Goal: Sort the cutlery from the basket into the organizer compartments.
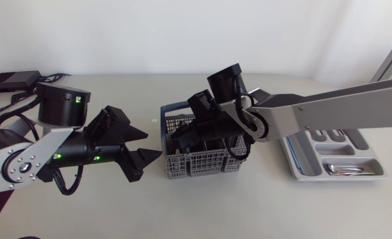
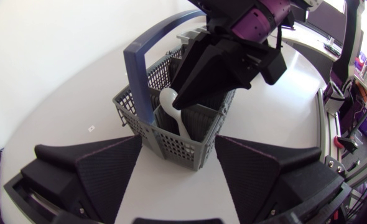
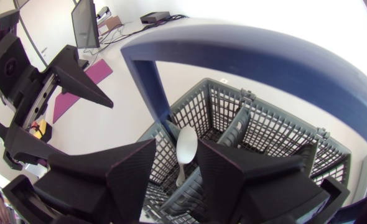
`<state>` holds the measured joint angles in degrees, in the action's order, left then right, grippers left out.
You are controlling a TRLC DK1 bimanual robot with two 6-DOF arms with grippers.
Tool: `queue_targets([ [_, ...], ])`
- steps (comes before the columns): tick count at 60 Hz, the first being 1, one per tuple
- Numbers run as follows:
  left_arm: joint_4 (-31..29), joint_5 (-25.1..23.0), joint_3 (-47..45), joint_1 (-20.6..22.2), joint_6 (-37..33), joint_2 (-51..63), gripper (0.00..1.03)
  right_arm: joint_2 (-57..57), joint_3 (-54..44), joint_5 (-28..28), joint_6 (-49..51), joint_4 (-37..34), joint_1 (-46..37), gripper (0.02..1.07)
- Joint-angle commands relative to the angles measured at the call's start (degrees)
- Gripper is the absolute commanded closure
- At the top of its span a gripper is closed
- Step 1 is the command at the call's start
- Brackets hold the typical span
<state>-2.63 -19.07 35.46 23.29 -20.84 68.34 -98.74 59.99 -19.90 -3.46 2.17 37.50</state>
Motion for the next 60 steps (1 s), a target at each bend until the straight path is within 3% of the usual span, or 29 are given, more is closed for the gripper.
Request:
queue_targets([
  [1,0.5,-0.4,-1.5,-0.3,-0.3,1.1,0.23,0.8,-1.2,-0.2,-1.1,0.5,1.2,0.58],
  [6,0.6,-0.4,-1.5,-0.3,-0.2,1.1,0.23,0.5,-1.3,0.8,-1.0,0.6,2.0,0.59],
  [24,0.7,-0.4,-1.8,-0.1,-0.1,1.0,0.23,-1.6,-0.7,1.4,0.0,1.3,2.8,0.88],
  [35,0.7,-0.4,-1.8,0.2,0.0,1.0,0.23,-2.1,-0.7,1.4,0.6,1.3,2.9,1.01],
  [56,0.7,-0.4,-2.0,0.2,0.1,0.9,0.23,0.3,-2.2,2.3,1.2,1.3,2.6,1.01],
  [60,0.7,-0.4,-2.0,0.0,0.1,0.9,0.23,1.0,-2.6,2.6,1.1,1.8,2.4,0.85],
])
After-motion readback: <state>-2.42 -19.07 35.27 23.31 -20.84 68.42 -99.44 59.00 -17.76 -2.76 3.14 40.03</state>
